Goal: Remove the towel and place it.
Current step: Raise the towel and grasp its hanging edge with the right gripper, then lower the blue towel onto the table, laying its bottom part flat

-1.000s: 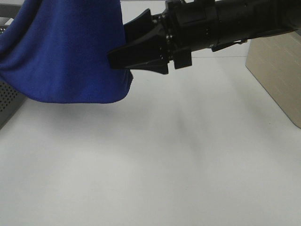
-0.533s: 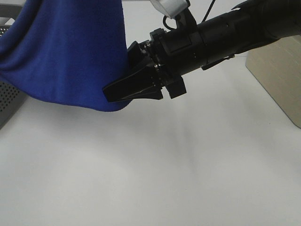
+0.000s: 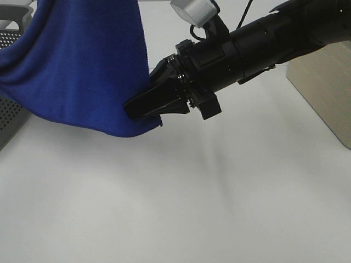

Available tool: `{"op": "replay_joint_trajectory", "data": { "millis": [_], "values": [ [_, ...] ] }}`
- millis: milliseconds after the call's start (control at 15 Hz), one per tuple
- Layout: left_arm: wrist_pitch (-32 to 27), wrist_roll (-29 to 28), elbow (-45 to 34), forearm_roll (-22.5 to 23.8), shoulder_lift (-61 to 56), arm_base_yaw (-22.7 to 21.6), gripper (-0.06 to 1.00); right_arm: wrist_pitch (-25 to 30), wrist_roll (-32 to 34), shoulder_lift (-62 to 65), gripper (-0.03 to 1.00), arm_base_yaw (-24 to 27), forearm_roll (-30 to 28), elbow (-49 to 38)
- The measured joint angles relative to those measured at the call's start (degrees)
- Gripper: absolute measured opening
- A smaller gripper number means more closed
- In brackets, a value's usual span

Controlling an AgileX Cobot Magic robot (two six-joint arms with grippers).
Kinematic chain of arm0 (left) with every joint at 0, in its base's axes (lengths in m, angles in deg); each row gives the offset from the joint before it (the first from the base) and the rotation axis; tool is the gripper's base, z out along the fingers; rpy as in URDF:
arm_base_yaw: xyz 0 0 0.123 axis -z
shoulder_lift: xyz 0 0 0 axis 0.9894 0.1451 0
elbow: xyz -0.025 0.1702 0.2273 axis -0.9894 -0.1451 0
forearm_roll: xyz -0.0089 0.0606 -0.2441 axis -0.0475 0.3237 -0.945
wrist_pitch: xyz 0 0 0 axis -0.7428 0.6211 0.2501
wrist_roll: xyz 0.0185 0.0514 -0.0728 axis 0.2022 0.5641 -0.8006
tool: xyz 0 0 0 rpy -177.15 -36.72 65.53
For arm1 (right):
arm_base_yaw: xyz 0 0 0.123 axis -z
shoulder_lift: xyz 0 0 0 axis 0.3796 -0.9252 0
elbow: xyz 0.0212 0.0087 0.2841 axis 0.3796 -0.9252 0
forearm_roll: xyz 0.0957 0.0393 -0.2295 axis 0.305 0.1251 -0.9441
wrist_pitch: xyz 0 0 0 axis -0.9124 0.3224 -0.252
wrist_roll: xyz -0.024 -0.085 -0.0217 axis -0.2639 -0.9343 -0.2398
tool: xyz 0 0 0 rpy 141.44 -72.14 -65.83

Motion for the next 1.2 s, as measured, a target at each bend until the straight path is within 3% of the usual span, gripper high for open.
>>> {"op": "replay_joint_trajectory", "data": {
  "millis": [133,333,600,800,933,1000,1067,1200],
  "values": [
    [0.0,0.0,0.0,0.0,0.0,0.0,0.0,0.0,1.78,0.0,0.02,0.0,-0.69,0.0],
    [-0.06,-0.23,0.0,0.0,0.0,0.0,0.0,0.0,6.13,0.0,0.02,0.0,-0.8,0.0],
    [-0.06,-7.79,0.0,0.0,0.0,0.0,0.0,-1.55,24.69,0.11,0.02,0.0,-3.61,1.78],
    [1.32,-18.16,0.0,0.06,0.0,0.0,0.0,-2.41,41.2,3.21,0.02,0.0,-16.21,9.11],
    [3.78,-24.64,0.0,0.8,0.0,0.0,0.0,-2.52,54.72,5.84,0.02,0.0,-28.53,15.99],
    [4.58,-26.53,0.0,1.2,0.0,0.0,0.0,-2.52,57.81,6.19,0.02,0.0,-31.05,17.53],
    [7.62,-32.37,0.0,2.23,0.0,-0.34,0.0,-1.89,69.04,7.05,0.02,0.0,-39.88,23.55],
    [11.0,-36.67,0.0,2.41,0.0,-1.38,0.0,-0.34,77.41,7.16,0.02,0.0,-48.59,30.02]
  ]
}}
